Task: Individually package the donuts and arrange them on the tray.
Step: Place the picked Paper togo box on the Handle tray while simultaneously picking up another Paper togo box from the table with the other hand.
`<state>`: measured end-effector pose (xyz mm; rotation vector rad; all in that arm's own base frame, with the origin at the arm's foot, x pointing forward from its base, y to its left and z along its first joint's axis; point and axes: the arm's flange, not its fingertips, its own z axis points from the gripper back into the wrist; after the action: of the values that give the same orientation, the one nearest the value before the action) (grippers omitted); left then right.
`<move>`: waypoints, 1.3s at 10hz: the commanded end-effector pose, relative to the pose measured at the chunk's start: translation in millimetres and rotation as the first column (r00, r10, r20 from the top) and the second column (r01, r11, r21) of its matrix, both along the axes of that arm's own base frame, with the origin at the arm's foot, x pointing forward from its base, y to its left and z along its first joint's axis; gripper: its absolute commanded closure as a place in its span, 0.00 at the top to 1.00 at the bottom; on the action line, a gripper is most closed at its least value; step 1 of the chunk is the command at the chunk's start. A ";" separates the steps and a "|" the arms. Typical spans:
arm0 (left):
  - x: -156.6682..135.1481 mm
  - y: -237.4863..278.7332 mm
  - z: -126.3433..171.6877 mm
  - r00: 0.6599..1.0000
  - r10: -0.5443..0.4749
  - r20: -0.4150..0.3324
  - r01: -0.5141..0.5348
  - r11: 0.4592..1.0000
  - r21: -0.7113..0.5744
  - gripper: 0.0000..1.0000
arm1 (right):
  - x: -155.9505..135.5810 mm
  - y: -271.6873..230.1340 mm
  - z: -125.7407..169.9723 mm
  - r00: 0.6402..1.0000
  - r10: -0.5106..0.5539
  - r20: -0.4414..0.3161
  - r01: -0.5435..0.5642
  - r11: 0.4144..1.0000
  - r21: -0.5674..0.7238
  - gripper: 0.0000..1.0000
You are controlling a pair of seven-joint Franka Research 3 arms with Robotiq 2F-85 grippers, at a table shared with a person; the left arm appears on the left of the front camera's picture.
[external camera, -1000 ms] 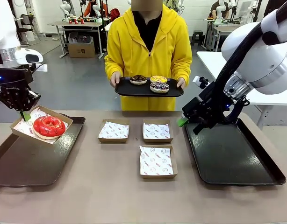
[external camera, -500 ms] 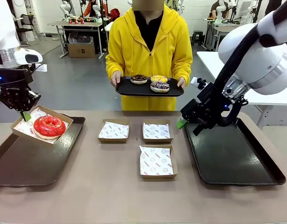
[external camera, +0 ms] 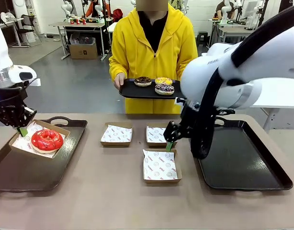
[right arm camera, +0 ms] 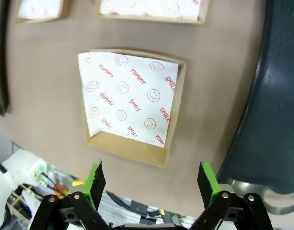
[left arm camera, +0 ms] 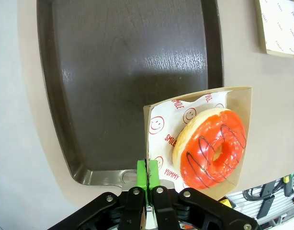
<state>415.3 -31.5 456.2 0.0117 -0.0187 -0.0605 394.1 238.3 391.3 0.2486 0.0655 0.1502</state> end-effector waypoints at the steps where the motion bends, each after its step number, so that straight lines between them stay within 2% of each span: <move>1: -6.5 4.3 -11.6 1.000 0.016 0.019 -0.016 1.000 -0.015 0.01 | 1.8 21.8 -12.6 0.997 -0.079 0.002 0.079 0.993 -0.089 1.00; 5: -8.8 7.9 -35.6 0.999 0.039 -0.025 -0.039 0.999 -0.006 0.01 | -4.1 37.3 -50.0 0.991 -0.137 -0.003 0.133 0.967 -0.216 1.00; 6: -8.5 6.6 -38.8 0.999 0.043 -0.032 -0.043 0.999 0.001 0.01 | -4.9 39.7 -55.8 0.989 -0.148 0.015 0.147 0.957 -0.248 1.00; 8: -9.6 5.6 -30.9 0.999 0.012 -0.036 -0.012 1.000 -0.001 0.01 | -4.7 43.1 -59.1 0.985 -0.165 0.057 0.174 0.953 -0.248 1.00; 9: -9.6 5.6 -30.9 0.999 0.012 -0.036 -0.012 1.000 -0.001 0.01 | -1.9 46.2 -51.6 0.981 -0.179 0.076 0.190 0.968 -0.166 1.00; 10: -9.6 5.6 -30.9 0.999 0.012 -0.036 -0.012 1.000 -0.001 0.01 | -8.3 31.5 -57.4 0.991 -0.135 0.005 0.132 0.963 -0.235 1.00; 13: -9.6 5.6 -30.9 0.999 0.012 -0.036 -0.012 1.000 -0.001 0.01 | -6.4 34.2 -55.1 0.989 -0.145 0.026 0.147 0.965 -0.218 1.00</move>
<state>405.5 -26.6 422.6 0.0112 0.0238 -0.0478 386.6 271.7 335.1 0.0261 0.0627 -0.0032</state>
